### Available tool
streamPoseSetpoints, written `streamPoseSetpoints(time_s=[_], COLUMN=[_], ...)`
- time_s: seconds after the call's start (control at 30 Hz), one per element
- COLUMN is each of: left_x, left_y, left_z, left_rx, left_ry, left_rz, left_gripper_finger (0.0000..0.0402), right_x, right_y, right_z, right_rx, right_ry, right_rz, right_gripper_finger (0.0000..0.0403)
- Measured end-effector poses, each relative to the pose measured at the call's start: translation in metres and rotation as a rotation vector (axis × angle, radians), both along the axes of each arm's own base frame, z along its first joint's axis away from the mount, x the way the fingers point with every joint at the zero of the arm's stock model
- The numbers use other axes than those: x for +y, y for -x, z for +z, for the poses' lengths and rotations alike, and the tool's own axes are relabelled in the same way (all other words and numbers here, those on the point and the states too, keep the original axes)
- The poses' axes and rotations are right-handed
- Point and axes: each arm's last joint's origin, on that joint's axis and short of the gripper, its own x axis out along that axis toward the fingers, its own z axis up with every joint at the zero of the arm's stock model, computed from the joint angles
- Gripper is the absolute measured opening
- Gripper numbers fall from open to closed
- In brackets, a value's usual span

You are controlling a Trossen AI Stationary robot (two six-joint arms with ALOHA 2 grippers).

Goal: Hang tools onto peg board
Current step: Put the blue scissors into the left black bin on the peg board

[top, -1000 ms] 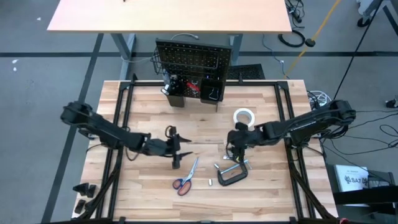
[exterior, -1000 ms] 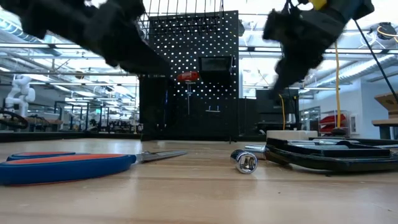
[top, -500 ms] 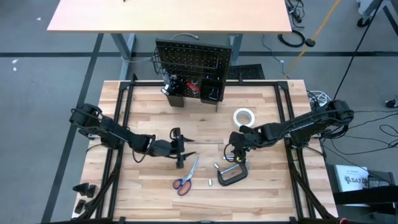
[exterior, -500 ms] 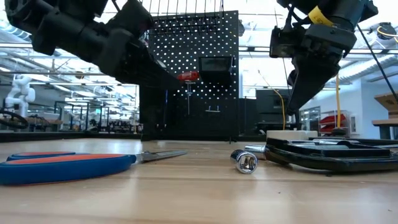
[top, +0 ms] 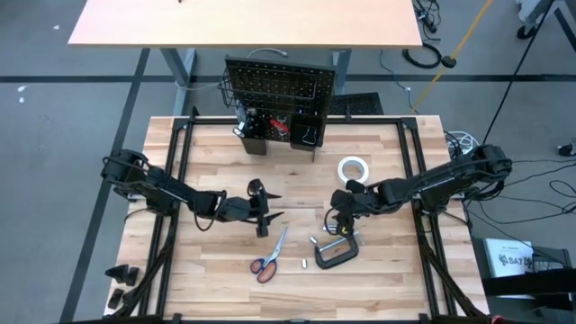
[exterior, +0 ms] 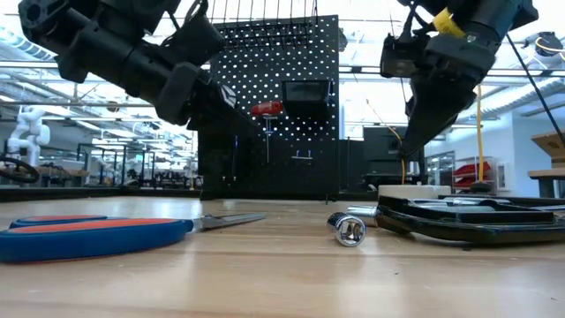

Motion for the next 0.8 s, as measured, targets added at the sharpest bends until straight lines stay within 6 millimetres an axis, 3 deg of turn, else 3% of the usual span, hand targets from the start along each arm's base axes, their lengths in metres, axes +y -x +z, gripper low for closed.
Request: streamPoseSetpoints(time_s=[0.27,0.43,0.53,0.8], left_x=[0.000,-0.003,-0.001,0.008], left_y=[0.000,-0.002,-0.004,-0.005], left_z=[0.000,0.001,0.005,0.003], left_rx=[0.009,0.012,-0.028,-0.013], left_ry=[-0.050,0.031,0.072,0.074], left_rz=[-0.025,-0.244,-0.320,-0.294], left_gripper_finger=[0.0242,0.0242,0.0242,0.0242], right_x=[0.019,0.034,0.042,0.053], right_y=[-0.001,-0.005,-0.010,-0.021], right_z=[0.002,-0.001,-0.007,-0.035], right_rx=[-0.051,-0.087,-0.106,-0.067], right_ry=[-0.010,-0.009,-0.003,0.067], right_rz=[0.104,0.172,0.209,0.323], right_gripper_finger=[0.0155,0.0155,0.0155,0.0155])
